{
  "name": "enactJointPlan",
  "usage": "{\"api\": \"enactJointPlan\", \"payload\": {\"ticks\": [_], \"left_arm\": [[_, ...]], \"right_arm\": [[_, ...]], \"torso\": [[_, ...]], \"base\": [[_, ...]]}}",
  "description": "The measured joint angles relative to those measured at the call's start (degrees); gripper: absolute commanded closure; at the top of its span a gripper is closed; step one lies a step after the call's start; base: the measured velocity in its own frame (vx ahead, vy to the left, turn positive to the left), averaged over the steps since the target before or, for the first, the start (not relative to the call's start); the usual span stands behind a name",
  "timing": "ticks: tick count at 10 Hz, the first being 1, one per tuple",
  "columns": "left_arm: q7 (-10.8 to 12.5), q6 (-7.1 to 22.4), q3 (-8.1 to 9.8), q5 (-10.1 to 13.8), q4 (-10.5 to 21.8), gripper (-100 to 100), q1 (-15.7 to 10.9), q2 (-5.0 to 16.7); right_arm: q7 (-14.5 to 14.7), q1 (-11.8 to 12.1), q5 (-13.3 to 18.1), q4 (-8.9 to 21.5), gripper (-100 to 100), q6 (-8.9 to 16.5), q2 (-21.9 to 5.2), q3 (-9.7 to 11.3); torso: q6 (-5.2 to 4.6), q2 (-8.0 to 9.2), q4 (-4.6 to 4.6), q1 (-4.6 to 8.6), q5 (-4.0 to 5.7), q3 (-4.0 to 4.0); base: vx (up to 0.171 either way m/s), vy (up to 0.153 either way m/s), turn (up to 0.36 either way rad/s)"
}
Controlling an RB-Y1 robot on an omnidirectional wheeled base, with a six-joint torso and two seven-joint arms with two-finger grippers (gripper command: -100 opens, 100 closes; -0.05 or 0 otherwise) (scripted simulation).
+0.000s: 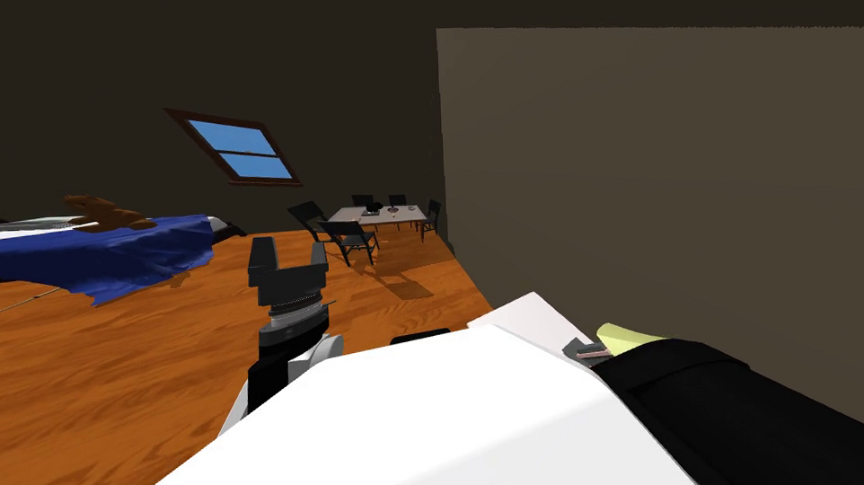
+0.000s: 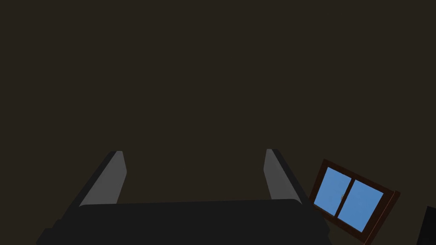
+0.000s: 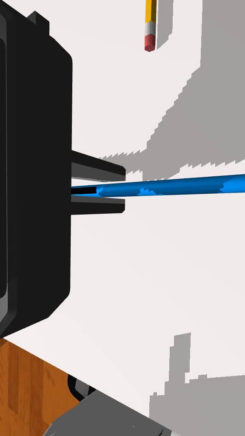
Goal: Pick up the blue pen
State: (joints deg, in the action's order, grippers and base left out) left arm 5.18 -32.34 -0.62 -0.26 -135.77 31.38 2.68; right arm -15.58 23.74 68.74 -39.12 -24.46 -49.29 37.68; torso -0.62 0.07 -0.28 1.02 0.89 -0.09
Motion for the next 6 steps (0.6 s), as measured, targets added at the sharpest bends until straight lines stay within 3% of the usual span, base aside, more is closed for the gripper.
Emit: {"api": "enactJointPlan", "payload": {"ticks": [5,6], "left_arm": [[0.00,0.00,0.00,0.00,0.00,0,0.00,0.00],[0.00,0.00,0.00,0.00,0.00,0,0.00,0.00]], "right_arm": [[4.12,4.05,1.08,1.60,100,-2.89,1.10,-8.22],[4.16,4.04,1.09,1.61,0,-2.91,1.09,-8.33]], "torso": [[-0.05,0.01,0.00,-0.03,-0.01,0.00],[-0.07,0.01,-0.01,-0.01,0.01,0.00]], "base": [[0.005,0.015,0.037],[0.000,0.000,0.000]]}}
